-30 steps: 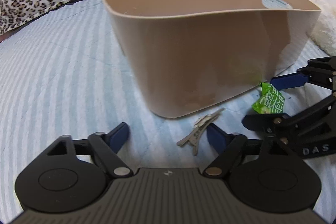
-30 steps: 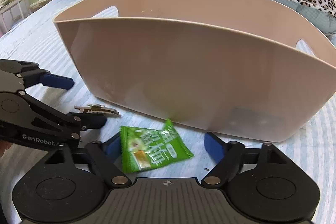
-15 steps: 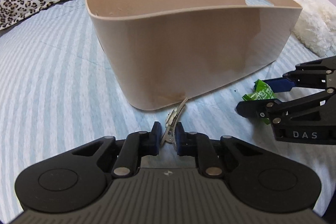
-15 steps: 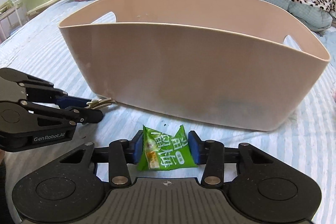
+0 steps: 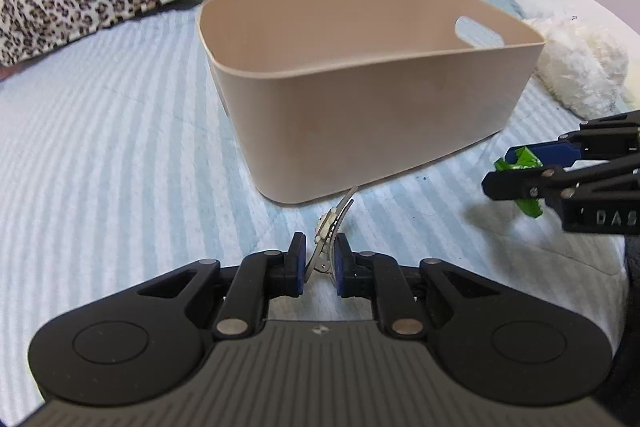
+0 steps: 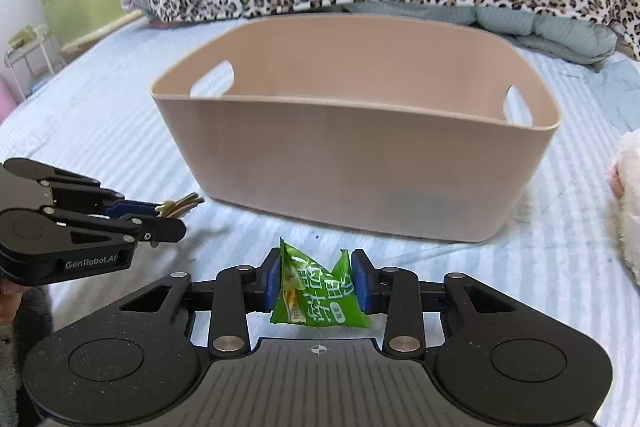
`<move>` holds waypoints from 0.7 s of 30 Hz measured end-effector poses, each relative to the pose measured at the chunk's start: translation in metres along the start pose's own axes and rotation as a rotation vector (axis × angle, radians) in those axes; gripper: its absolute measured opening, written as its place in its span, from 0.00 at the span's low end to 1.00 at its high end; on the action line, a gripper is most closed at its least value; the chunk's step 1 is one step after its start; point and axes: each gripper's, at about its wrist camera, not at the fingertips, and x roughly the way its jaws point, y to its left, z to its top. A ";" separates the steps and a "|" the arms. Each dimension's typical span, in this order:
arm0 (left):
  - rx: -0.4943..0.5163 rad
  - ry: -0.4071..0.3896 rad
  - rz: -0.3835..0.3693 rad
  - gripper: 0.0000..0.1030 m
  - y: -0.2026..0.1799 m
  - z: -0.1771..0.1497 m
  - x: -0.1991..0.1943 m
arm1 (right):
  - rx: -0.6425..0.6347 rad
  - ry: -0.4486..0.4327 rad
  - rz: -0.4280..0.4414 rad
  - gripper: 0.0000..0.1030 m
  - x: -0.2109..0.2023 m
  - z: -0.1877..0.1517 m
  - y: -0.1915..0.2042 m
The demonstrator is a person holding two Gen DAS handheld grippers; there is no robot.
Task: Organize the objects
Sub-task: 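Carry both items over the basket and open both tools to release them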
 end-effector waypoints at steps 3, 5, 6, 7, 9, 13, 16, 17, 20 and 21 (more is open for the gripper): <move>0.005 -0.030 0.016 0.15 -0.003 0.004 -0.016 | 0.002 -0.029 0.003 0.31 -0.015 0.005 -0.002; 0.005 -0.053 0.029 0.15 -0.005 0.010 -0.025 | 0.007 -0.053 0.002 0.30 -0.026 0.007 -0.005; 0.004 -0.065 0.035 0.15 -0.006 0.011 -0.030 | 0.010 -0.064 0.002 0.30 -0.030 0.009 -0.006; 0.002 -0.077 0.040 0.15 -0.006 0.014 -0.036 | 0.015 -0.075 0.001 0.30 -0.034 0.011 -0.008; -0.001 -0.100 0.047 0.15 -0.007 0.019 -0.044 | 0.024 -0.100 -0.001 0.30 -0.043 0.016 -0.012; -0.006 -0.150 0.056 0.15 -0.010 0.036 -0.056 | 0.040 -0.158 -0.009 0.30 -0.060 0.032 -0.022; -0.008 -0.179 0.066 0.15 -0.012 0.052 -0.060 | 0.048 -0.202 -0.017 0.30 -0.068 0.049 -0.029; -0.008 -0.187 0.070 0.15 -0.012 0.058 -0.059 | 0.052 -0.216 -0.019 0.30 -0.070 0.055 -0.031; -0.004 -0.201 0.085 0.15 -0.013 0.074 -0.056 | 0.057 -0.248 -0.030 0.30 -0.072 0.071 -0.039; 0.000 -0.203 0.091 0.15 -0.013 0.080 -0.053 | 0.057 -0.255 -0.033 0.30 -0.071 0.076 -0.041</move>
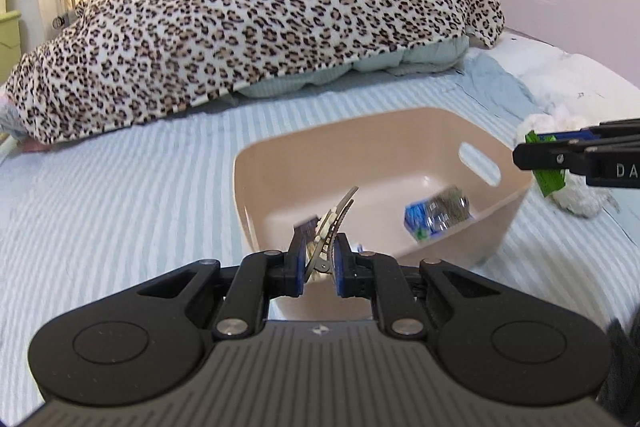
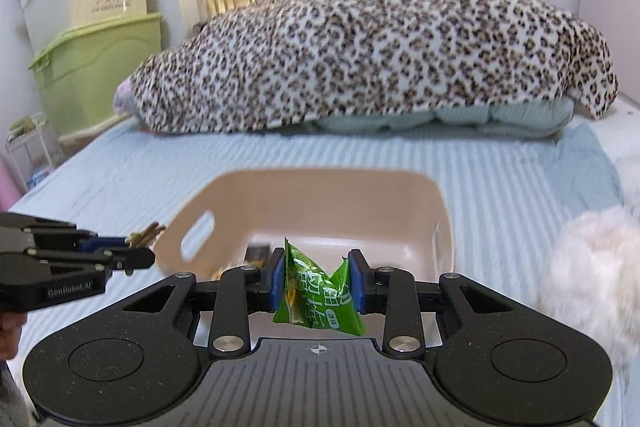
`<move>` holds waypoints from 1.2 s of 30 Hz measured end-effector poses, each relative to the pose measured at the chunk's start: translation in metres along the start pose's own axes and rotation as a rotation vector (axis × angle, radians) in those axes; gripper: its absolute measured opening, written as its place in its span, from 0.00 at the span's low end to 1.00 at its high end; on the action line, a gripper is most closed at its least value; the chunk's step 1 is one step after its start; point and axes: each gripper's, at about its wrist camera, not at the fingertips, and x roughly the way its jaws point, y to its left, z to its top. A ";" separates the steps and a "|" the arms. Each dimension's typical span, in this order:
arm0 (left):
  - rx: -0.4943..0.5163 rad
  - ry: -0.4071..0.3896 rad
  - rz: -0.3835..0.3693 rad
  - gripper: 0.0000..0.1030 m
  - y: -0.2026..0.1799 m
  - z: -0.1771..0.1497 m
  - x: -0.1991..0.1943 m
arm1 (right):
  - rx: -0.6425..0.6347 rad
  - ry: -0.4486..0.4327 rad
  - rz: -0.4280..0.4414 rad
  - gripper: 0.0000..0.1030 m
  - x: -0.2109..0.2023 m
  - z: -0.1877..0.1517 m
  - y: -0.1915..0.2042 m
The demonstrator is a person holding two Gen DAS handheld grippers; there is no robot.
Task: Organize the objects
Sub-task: 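Carry both items over the basket and open both tools to release them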
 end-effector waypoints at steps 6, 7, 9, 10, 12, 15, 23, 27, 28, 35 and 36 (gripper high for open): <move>0.002 0.035 0.035 0.15 -0.002 0.022 0.034 | -0.005 -0.008 -0.029 0.30 0.030 0.024 -0.011; 0.004 0.047 0.042 0.15 -0.003 0.024 0.041 | -0.006 -0.004 -0.034 0.30 0.034 0.025 -0.012; 0.003 0.069 0.056 0.15 -0.005 0.028 0.054 | -0.008 0.011 -0.044 0.30 0.046 0.026 -0.016; 0.000 0.082 0.060 0.15 -0.006 0.029 0.060 | -0.011 0.020 -0.049 0.30 0.053 0.026 -0.017; 0.000 0.107 0.068 0.15 -0.009 0.029 0.072 | -0.020 0.043 -0.060 0.30 0.065 0.024 -0.019; -0.008 0.152 0.096 0.15 -0.014 0.028 0.091 | -0.038 0.078 -0.073 0.30 0.080 0.017 -0.020; -0.035 0.270 0.154 0.15 -0.018 0.020 0.123 | -0.027 0.181 -0.087 0.30 0.110 0.000 -0.026; -0.052 0.305 0.156 0.16 -0.015 0.019 0.127 | -0.024 0.222 -0.100 0.47 0.117 -0.004 -0.027; -0.055 0.306 0.155 0.20 -0.014 0.020 0.126 | -0.021 0.224 -0.100 0.48 0.116 -0.004 -0.027; -0.105 0.286 0.167 0.73 -0.013 0.031 0.107 | -0.005 0.205 -0.096 0.67 0.098 0.005 -0.027; -0.110 0.284 0.165 0.73 -0.014 0.033 0.104 | 0.002 0.205 -0.095 0.70 0.094 0.007 -0.027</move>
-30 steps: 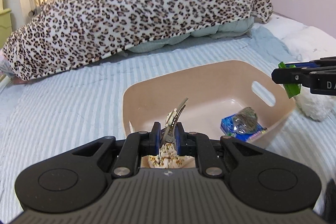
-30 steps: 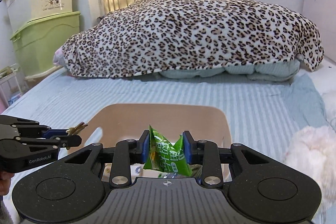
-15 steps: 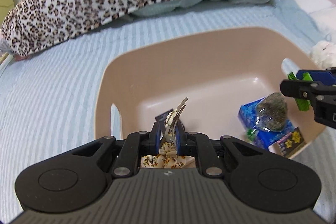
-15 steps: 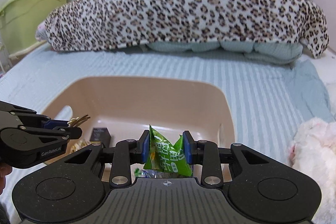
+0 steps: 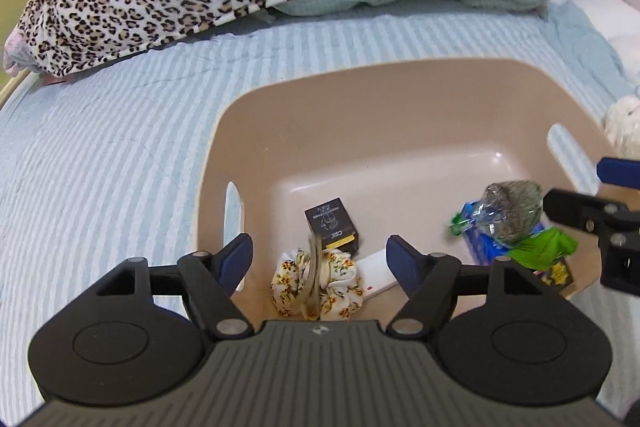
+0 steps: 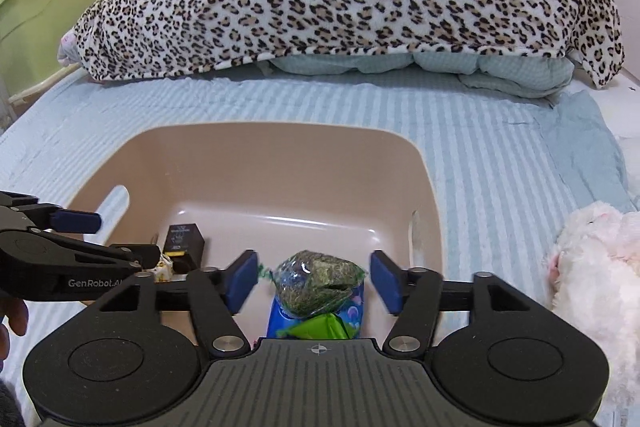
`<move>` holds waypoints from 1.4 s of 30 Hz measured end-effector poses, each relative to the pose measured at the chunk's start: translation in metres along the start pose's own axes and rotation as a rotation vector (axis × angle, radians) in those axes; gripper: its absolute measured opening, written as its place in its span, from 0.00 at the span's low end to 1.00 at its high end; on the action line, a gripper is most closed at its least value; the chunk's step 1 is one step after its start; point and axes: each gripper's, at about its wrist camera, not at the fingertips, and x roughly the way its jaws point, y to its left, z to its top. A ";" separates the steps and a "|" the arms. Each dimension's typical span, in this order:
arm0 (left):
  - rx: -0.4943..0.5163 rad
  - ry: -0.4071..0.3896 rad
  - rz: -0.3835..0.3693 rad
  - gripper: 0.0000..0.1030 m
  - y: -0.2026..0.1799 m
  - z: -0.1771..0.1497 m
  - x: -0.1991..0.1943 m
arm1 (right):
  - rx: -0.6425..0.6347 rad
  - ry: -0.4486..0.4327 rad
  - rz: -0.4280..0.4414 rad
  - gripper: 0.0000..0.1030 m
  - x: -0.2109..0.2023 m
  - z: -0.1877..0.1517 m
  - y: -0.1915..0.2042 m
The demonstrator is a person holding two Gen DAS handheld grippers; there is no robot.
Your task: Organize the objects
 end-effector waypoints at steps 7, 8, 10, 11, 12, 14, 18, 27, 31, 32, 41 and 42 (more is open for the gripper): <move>-0.015 -0.011 0.023 0.76 -0.001 0.000 -0.022 | 0.041 -0.012 0.003 0.81 -0.028 0.006 -0.004; -0.020 -0.014 0.022 0.76 0.000 -0.001 -0.025 | 0.039 -0.016 0.002 0.83 -0.032 0.007 -0.004; -0.018 -0.024 0.021 0.76 0.000 -0.003 -0.033 | 0.034 -0.030 -0.005 0.86 -0.041 0.007 -0.003; -0.017 -0.027 0.025 0.76 0.001 -0.004 -0.037 | 0.032 -0.034 -0.009 0.86 -0.046 0.008 -0.003; -0.020 -0.032 0.030 0.76 0.001 -0.004 -0.041 | 0.032 -0.037 -0.011 0.86 -0.049 0.007 -0.003; -0.029 -0.041 0.033 0.76 0.002 -0.006 -0.049 | 0.041 -0.042 -0.006 0.86 -0.058 0.006 -0.003; -0.036 -0.064 0.037 0.76 0.005 -0.011 -0.067 | 0.046 -0.052 -0.003 0.86 -0.075 0.003 -0.002; -0.038 -0.133 0.033 0.76 0.003 -0.028 -0.115 | 0.059 -0.073 0.012 0.87 -0.113 -0.012 -0.003; -0.041 -0.159 0.027 0.76 0.001 -0.039 -0.134 | 0.055 -0.083 0.013 0.87 -0.128 -0.019 -0.002; -0.044 -0.164 0.026 0.76 0.001 -0.042 -0.139 | 0.053 -0.086 0.013 0.87 -0.132 -0.021 -0.002; -0.041 -0.210 0.030 0.76 0.001 -0.068 -0.174 | 0.063 -0.112 0.033 0.87 -0.166 -0.039 -0.001; -0.044 -0.215 0.027 0.76 0.002 -0.071 -0.177 | 0.064 -0.115 0.034 0.87 -0.169 -0.041 -0.001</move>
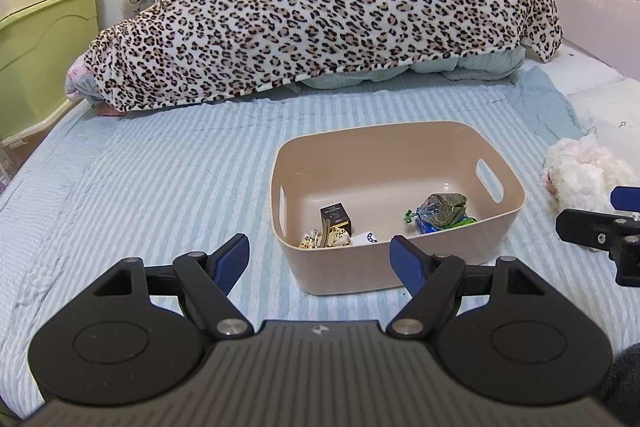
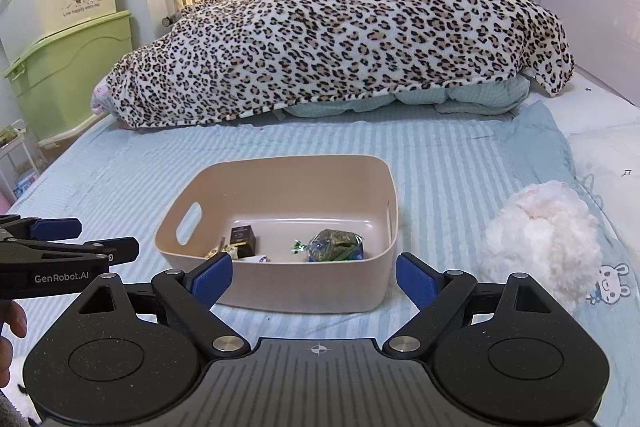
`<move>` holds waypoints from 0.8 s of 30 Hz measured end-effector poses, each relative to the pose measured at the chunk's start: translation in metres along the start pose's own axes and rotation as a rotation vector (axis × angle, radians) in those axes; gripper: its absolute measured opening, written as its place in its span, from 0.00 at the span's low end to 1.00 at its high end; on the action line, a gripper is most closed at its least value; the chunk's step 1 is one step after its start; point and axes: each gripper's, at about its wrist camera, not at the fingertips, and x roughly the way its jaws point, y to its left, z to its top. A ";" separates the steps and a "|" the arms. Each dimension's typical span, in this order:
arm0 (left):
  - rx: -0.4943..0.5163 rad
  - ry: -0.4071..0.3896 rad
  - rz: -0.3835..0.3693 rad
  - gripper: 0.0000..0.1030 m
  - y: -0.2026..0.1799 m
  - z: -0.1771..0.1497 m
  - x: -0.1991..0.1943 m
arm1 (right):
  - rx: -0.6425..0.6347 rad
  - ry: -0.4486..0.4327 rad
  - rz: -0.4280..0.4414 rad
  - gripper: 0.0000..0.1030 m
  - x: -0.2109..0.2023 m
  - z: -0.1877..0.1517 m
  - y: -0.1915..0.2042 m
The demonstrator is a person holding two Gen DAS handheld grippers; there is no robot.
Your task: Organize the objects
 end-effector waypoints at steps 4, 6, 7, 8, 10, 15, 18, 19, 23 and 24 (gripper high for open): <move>0.002 -0.005 -0.007 0.76 0.002 -0.011 -0.013 | 0.007 0.002 0.011 0.87 -0.012 -0.008 0.000; 0.003 -0.011 -0.004 0.76 0.003 -0.017 -0.020 | -0.004 -0.005 0.004 0.87 -0.019 -0.014 0.002; 0.001 -0.013 -0.005 0.76 0.003 -0.020 -0.023 | -0.006 -0.008 0.003 0.87 -0.022 -0.015 0.002; -0.001 -0.015 -0.006 0.76 0.004 -0.022 -0.027 | -0.003 -0.011 0.006 0.87 -0.026 -0.017 0.003; -0.002 -0.010 -0.011 0.76 0.004 -0.027 -0.032 | 0.005 -0.012 0.014 0.87 -0.031 -0.021 0.004; -0.012 -0.009 -0.012 0.76 0.005 -0.039 -0.042 | 0.005 -0.018 0.016 0.88 -0.045 -0.033 0.010; -0.013 -0.013 -0.017 0.76 0.005 -0.045 -0.049 | 0.013 -0.018 0.029 0.88 -0.053 -0.039 0.010; -0.009 -0.012 -0.017 0.76 0.005 -0.047 -0.051 | 0.010 -0.018 0.028 0.88 -0.056 -0.041 0.011; -0.010 -0.010 -0.015 0.76 0.005 -0.055 -0.058 | 0.002 -0.029 0.026 0.88 -0.068 -0.048 0.011; -0.013 -0.008 -0.021 0.76 0.005 -0.057 -0.061 | 0.003 -0.029 0.031 0.88 -0.071 -0.049 0.011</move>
